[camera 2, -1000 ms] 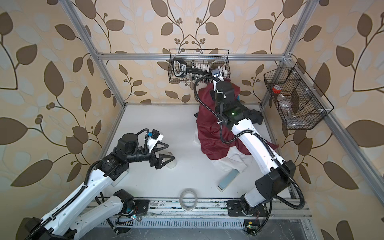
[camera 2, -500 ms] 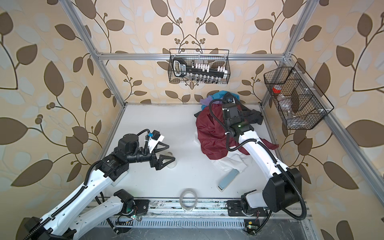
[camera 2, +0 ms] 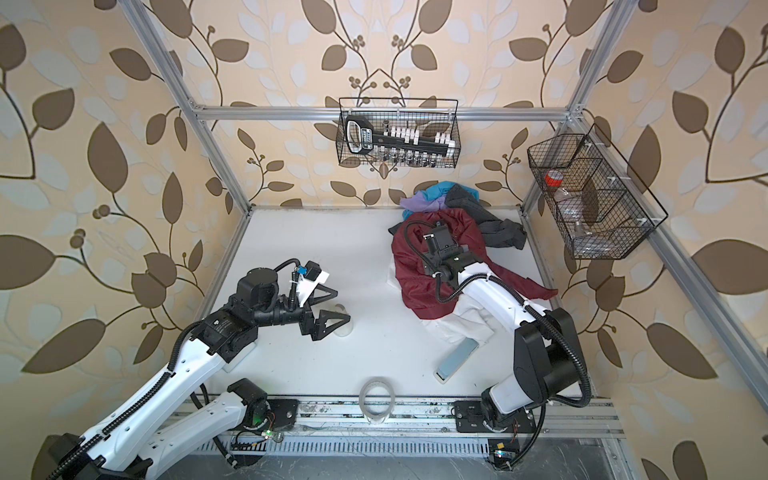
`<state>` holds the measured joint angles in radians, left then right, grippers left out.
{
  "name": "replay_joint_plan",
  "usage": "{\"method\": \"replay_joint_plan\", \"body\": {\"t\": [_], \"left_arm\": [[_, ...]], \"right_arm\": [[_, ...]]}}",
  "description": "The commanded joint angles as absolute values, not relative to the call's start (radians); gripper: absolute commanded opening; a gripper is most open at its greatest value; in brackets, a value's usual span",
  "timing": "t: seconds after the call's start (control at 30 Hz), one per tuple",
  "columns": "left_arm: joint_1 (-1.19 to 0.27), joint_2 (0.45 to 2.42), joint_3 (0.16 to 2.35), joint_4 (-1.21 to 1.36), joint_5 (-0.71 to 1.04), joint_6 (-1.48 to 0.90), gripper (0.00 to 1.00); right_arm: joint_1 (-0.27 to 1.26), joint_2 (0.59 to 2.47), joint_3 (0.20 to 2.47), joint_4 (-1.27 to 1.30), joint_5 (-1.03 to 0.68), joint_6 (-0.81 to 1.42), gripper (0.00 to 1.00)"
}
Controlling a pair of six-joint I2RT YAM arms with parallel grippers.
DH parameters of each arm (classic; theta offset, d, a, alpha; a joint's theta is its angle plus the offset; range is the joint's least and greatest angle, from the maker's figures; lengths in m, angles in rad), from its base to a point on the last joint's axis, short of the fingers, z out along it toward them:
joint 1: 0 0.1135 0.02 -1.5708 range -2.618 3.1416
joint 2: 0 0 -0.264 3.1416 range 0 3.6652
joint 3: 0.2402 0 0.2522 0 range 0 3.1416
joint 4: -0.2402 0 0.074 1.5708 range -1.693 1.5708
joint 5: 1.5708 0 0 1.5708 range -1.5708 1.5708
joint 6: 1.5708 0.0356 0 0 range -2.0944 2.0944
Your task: Pick out a specific cloth from the pile
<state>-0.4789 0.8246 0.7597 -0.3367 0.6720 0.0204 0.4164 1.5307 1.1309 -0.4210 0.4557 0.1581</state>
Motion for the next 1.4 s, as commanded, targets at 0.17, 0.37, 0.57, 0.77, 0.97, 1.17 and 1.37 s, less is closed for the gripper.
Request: {"method": "replay_joint_plan", "body": {"t": [0.17, 0.37, 0.57, 0.77, 0.97, 1.17, 1.37], "left_arm": [[-0.489, 0.826, 0.812, -0.327, 0.672, 0.04, 0.99], [-0.491, 0.826, 0.812, -0.331, 0.672, 0.043, 0.99], [-0.494, 0.824, 0.811, -0.333, 0.669, 0.042, 0.99], [-0.499, 0.822, 0.812, -0.338, 0.662, 0.044, 0.99], [-0.503, 0.814, 0.811, -0.342, 0.651, 0.047, 0.99], [-0.506, 0.811, 0.812, -0.344, 0.646, 0.048, 0.99], [-0.509, 0.807, 0.812, -0.347, 0.64, 0.049, 0.99]], "right_arm": [[0.479, 1.559, 1.062, -0.362, 0.332, 0.176, 1.0], [0.524, 1.586, 1.058, -0.35, 0.314, 0.184, 0.99], [0.545, 1.649, 1.053, -0.349, 0.267, 0.192, 1.0], [0.546, 1.755, 1.07, -0.37, 0.288, 0.207, 0.99], [0.546, 1.797, 1.086, -0.378, 0.312, 0.231, 0.74], [0.547, 1.719, 1.078, -0.378, 0.353, 0.245, 0.4], [0.547, 1.646, 1.075, -0.377, 0.37, 0.253, 0.0]]}}
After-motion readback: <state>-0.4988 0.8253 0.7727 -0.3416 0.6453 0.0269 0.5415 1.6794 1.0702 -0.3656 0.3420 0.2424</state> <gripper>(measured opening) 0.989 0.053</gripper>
